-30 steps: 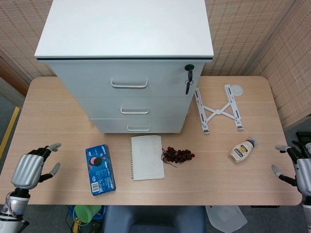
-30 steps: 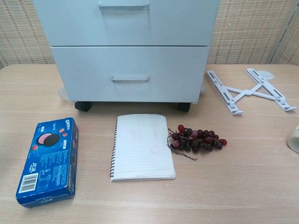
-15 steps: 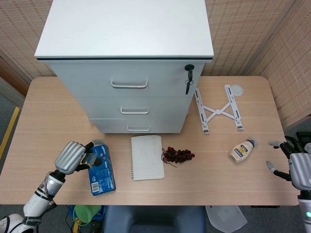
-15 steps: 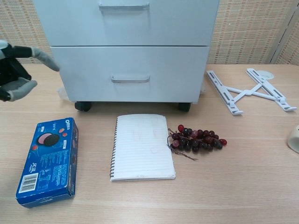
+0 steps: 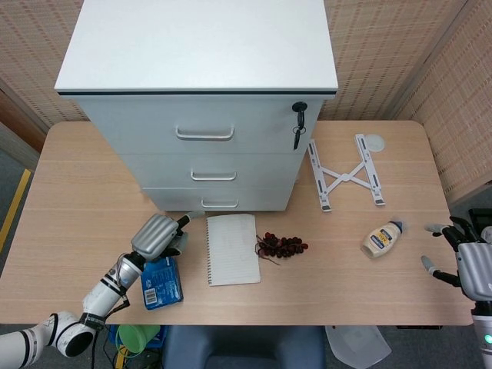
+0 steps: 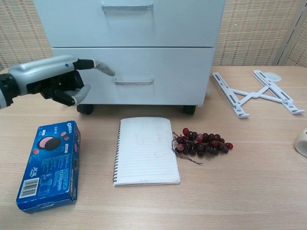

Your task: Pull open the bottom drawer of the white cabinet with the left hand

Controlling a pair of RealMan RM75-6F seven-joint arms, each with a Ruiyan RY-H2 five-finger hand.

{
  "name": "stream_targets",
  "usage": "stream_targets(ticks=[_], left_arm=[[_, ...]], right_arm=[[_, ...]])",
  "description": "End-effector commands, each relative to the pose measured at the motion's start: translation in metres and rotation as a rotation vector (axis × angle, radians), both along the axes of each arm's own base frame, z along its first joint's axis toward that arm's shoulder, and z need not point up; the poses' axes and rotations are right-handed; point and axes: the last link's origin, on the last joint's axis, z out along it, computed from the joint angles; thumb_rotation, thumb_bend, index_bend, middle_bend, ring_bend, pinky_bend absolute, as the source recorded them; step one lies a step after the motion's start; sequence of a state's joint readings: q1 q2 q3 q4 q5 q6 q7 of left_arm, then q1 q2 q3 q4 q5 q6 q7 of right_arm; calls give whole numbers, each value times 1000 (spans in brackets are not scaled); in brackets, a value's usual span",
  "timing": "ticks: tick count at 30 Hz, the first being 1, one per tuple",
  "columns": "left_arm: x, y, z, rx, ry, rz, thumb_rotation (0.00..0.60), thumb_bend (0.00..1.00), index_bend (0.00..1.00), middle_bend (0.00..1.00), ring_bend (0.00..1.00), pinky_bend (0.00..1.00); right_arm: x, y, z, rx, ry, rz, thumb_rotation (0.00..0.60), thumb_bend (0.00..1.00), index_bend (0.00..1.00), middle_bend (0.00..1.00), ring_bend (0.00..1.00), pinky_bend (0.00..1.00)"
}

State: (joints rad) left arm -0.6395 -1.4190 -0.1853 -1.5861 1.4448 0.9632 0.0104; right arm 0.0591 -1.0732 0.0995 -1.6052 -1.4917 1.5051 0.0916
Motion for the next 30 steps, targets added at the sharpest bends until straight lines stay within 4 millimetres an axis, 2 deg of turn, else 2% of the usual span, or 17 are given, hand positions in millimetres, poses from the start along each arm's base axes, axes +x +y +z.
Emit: stream_targets(ticks=[1,10,20,30], left_arm=[[11,8,-12,-4,8,1,600,672,154,936,982,1000],[28,26,-30,-3,9,27,600,672,153,937,984,1000],[29,39,-42,-12,56,52,600,672,160,937,985,1000],[26,31,-41,-22,76,39,600,672,188,937,985,1000]], right_arm=[[-2,0,0,1,-1,-4,600,205,308,389,335,436],[-7,1,1,2,-6,-14,600,205,308,390,335,436],[-14,5,4,-7,-10,-34,600,204,308,390,335,436],[-15,5,3,-4,-11,-34,600,204,308,390,335,436]])
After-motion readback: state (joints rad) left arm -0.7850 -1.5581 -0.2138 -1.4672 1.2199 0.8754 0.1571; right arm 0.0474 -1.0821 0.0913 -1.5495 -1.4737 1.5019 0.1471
